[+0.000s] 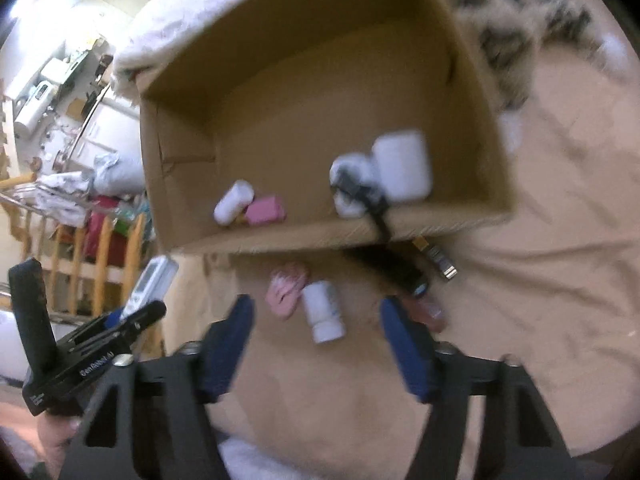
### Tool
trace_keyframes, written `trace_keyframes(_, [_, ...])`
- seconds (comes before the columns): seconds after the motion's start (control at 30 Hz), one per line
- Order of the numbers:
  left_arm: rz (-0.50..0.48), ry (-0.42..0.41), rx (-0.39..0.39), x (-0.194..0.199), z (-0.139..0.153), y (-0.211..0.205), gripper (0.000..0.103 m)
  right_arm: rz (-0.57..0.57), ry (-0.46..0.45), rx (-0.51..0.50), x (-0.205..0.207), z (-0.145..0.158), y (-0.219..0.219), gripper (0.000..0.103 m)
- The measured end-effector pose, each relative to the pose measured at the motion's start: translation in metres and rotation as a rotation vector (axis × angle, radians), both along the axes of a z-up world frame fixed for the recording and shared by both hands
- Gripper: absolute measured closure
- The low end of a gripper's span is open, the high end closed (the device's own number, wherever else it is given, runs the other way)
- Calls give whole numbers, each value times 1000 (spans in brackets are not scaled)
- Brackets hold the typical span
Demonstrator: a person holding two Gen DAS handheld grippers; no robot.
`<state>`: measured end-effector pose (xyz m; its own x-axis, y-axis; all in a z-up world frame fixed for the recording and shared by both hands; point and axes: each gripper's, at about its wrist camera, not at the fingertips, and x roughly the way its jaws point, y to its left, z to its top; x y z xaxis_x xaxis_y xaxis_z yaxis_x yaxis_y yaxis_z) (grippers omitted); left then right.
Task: Organize rigid objects
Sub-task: 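Lift the remote with the left tool while the right tool grasps the white pill bottle, then carry the remote and pill bottle into the box and open both tools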
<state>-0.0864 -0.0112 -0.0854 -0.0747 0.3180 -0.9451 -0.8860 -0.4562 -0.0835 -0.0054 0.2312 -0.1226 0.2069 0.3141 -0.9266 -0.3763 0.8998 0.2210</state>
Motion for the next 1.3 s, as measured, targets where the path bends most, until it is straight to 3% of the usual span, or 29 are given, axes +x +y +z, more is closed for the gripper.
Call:
trace_keyframes(0.07, [1,6,10,-8,-5,-7,63,6,13,-59,1,-13,11,57])
trace_keyframes(0.3, [-17,26,21,-2,-3,-8,63,9,71,-218,8,-69,39,57])
trace_keyframes(0.37, [-22,18,14,-2,-6,-8,63,8,51,-241,6,-73,45,58])
trace_keyframes(0.47, [-20,2,0,-4,-10,-8,63,17,20,-258,1,-68,50,74])
trace_keyframes(0.57, [-17,9,-13,-4,-13,-7,63,0,11,-257,-8,-64,49,74])
trace_keyframes(0.9, [92,26,-76,-25,-32,-18,63,-66,-90,-198,-39,-12,34,74])
trace_keyframes(1.07, [151,68,4,-31,-10,-28,63,-87,-143,-140,-37,23,26,74])
trace_keyframes(1.17, [200,44,81,-35,3,-40,63,-108,-210,-83,-32,51,21,74])
trace_keyframes(1.3, [215,71,165,-34,26,-44,63,-104,-328,-37,-39,83,19,74])
